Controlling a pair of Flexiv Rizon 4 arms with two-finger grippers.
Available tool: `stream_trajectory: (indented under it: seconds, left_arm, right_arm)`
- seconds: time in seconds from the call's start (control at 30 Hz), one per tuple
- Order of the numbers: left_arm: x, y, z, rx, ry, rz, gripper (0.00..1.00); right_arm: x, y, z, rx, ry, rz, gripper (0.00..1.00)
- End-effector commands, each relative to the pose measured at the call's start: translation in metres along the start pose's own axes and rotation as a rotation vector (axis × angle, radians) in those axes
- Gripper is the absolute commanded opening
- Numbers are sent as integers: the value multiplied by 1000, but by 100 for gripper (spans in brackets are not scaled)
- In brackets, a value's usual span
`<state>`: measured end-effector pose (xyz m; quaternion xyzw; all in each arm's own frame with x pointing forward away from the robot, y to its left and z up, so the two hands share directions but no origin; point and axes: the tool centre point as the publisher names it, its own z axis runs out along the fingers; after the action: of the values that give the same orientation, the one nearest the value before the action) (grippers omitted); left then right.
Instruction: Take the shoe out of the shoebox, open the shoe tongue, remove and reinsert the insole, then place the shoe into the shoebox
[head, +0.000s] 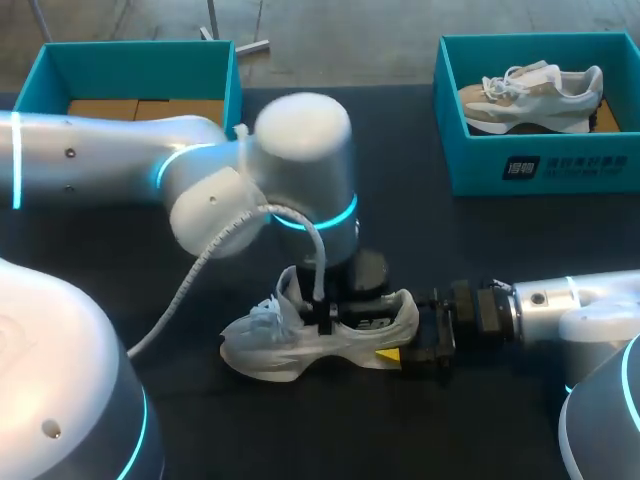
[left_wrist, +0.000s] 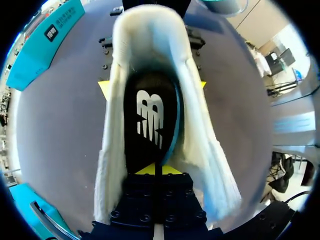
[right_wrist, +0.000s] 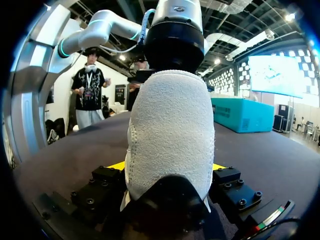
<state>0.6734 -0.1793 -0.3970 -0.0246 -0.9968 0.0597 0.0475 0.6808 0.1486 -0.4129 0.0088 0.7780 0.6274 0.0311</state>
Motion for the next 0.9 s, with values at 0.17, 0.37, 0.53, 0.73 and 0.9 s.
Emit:
stream_trajectory:
  seconds: [0.17,0.37,0.53,0.73,0.9]
  left_arm:
    - [0,8,-22,157,103,23,0]
    - [3,7,-27,189,137,38,0]
    - [5,8,-26,186,137,43,0]
    - [6,11,-29,226,147,64,0]
    - [8,11,-31,245,147,88,0]
  right_arm:
    - [1,1,2,5,0,-1,0]
    - [1,1,2,5,0,-1,0]
    - [1,1,2,5,0,-1,0]
    - [1,1,2,5,0,-1,0]
    - [1,1,2,5,0,-1,0]
